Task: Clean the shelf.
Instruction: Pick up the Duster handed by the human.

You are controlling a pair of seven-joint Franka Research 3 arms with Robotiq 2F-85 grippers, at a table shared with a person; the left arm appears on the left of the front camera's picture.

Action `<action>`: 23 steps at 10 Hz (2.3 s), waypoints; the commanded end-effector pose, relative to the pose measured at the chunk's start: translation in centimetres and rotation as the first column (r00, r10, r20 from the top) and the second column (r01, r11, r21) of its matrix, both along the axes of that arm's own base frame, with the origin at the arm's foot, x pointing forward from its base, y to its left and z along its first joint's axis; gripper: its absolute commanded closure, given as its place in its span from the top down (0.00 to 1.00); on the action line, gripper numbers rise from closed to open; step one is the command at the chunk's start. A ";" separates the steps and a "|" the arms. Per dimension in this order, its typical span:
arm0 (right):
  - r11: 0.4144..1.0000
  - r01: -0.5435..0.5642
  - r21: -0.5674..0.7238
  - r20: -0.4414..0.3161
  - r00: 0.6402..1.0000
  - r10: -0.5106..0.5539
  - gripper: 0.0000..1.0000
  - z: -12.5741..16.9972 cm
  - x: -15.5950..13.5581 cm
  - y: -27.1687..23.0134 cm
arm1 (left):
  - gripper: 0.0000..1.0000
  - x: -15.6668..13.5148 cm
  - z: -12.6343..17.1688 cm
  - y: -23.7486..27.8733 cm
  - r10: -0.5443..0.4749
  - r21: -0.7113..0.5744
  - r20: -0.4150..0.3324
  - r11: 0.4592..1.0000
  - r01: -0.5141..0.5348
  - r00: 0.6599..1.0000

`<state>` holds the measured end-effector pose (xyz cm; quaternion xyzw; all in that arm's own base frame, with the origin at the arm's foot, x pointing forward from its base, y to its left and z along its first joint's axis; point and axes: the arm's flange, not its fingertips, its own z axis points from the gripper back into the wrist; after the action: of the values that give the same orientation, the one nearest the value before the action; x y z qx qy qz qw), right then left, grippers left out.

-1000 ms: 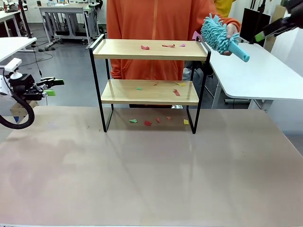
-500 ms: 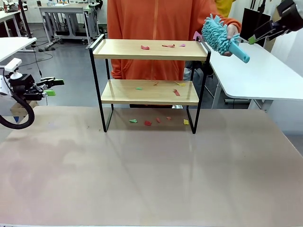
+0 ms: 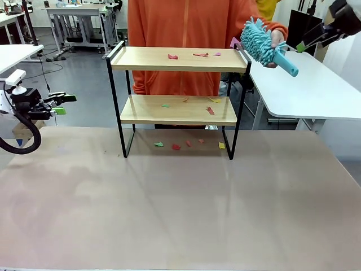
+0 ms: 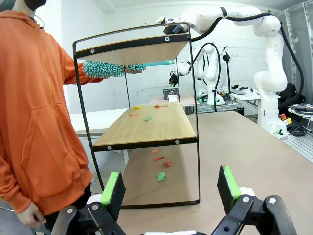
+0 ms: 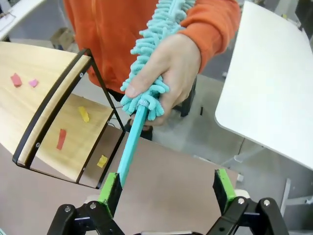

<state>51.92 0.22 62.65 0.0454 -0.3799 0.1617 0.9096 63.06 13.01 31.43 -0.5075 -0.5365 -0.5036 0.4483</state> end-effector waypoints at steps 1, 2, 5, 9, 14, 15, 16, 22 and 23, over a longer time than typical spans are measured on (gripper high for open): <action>0.996 0.073 -0.047 -0.075 0.994 -0.076 1.00 1.0 -0.5 2.8 | 1.00 0.0 0.2 -0.1 -0.002 -0.003 0.005 1.000 0.002 1.000; 0.996 0.085 -0.041 -0.100 0.991 -0.089 1.00 0.5 -0.3 4.0 | 1.00 0.0 0.2 -0.1 -0.002 -0.003 0.005 1.000 0.002 1.000; 0.995 0.098 -0.023 -0.125 0.987 -0.100 1.00 -0.5 0.3 6.3 | 1.00 0.0 0.2 -0.1 -0.002 -0.003 0.005 1.000 0.002 1.000; 0.992 0.124 -0.035 -0.164 0.978 -0.129 1.00 -2.6 2.0 6.4 | 1.00 0.0 0.2 -0.1 -0.002 -0.003 0.005 1.000 0.002 1.000; 0.991 0.133 -0.022 -0.176 0.975 -0.135 1.00 -3.6 2.9 5.9 | 1.00 0.0 0.2 -0.1 -0.002 -0.003 0.005 1.000 0.002 1.000; 0.991 0.135 -0.025 -0.189 0.972 -0.137 0.42 -3.8 3.0 5.9 | 1.00 0.0 0.2 -0.1 -0.002 -0.003 0.005 1.000 0.002 1.000; 0.990 0.136 -0.027 -0.199 0.970 -0.139 0.42 -3.6 2.7 5.8 | 1.00 0.0 0.2 -0.1 -0.002 -0.003 0.005 1.000 0.002 1.000; 0.988 0.150 -0.034 -0.212 0.965 -0.154 0.00 -3.4 2.5 5.8 | 1.00 0.0 0.2 -0.1 -0.002 -0.003 0.005 1.000 0.002 1.000; 0.988 0.152 -0.039 -0.212 0.965 -0.157 0.00 -3.3 2.4 5.8 | 1.00 0.0 0.2 -0.1 -0.002 -0.003 0.005 1.000 0.002 1.000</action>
<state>54.34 5.83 59.01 0.0362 -0.2860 0.1027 0.9520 63.06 13.01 31.42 -0.5075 -0.5365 -0.5035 0.4484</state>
